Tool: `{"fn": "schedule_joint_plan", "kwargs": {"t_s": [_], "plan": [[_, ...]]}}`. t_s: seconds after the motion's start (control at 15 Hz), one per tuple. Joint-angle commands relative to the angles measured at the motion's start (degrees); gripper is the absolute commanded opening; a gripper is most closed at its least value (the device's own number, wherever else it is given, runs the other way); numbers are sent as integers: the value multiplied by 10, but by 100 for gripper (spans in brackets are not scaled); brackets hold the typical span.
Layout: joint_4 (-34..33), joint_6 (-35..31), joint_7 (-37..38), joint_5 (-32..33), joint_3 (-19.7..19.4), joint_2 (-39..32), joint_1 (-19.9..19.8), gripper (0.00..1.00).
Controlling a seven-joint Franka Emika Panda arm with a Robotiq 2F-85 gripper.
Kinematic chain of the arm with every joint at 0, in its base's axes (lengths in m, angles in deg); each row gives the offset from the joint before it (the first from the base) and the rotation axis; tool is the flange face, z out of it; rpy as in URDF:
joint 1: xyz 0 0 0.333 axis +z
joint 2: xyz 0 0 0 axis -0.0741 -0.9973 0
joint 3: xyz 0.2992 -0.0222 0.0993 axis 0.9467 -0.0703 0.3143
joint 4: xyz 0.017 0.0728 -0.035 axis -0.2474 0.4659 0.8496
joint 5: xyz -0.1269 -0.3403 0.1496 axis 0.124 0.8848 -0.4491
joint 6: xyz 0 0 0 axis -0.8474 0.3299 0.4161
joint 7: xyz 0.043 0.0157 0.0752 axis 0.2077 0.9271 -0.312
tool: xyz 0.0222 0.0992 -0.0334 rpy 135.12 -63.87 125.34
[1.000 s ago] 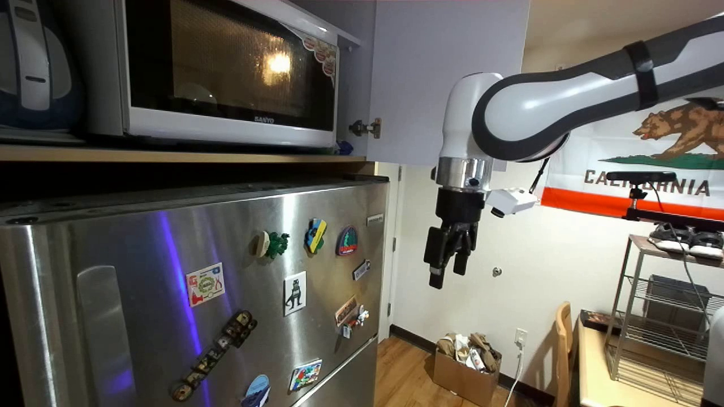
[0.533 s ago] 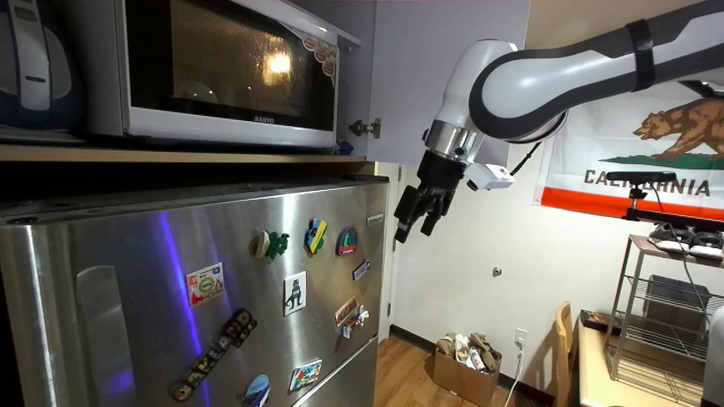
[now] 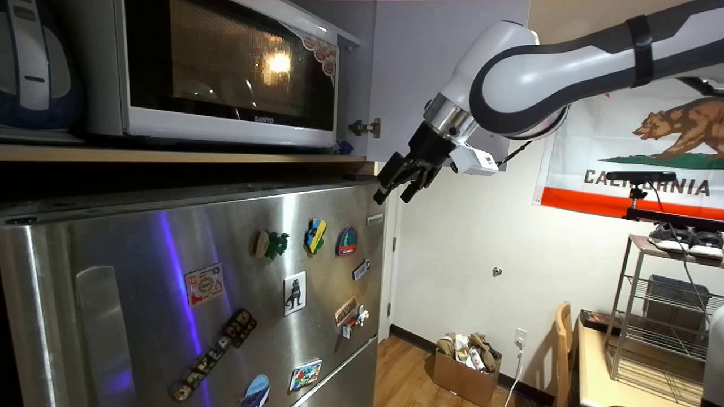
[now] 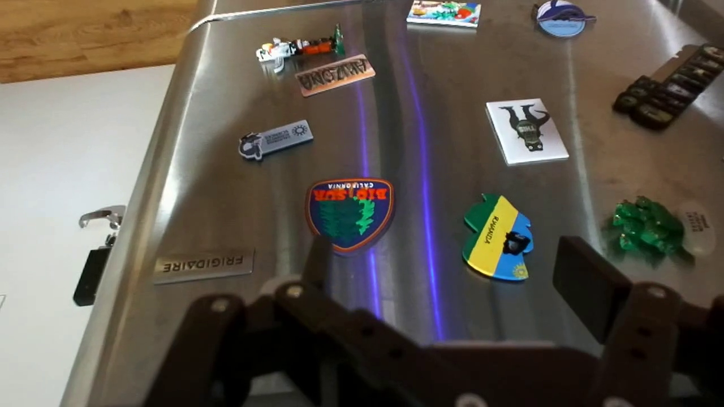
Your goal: Open the microwave door
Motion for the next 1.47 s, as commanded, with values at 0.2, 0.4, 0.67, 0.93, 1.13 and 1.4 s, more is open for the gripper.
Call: {"fn": "schedule_joint_plan", "kwargs": {"t_s": [0.2,0.4,0.67,0.93,1.13,1.4], "plan": [[-8,15,-20,-22,-10,-15,16,100],[-29,21,-66,-76,-34,-30,54,100],[-63,3,-86,-104,-48,-46,60,100],[-92,-30,-96,-93,-53,-59,48,100],[-106,-74,-116,-52,-45,-70,34,100],[-93,-64,-103,-56,-48,-59,38,100]]}}
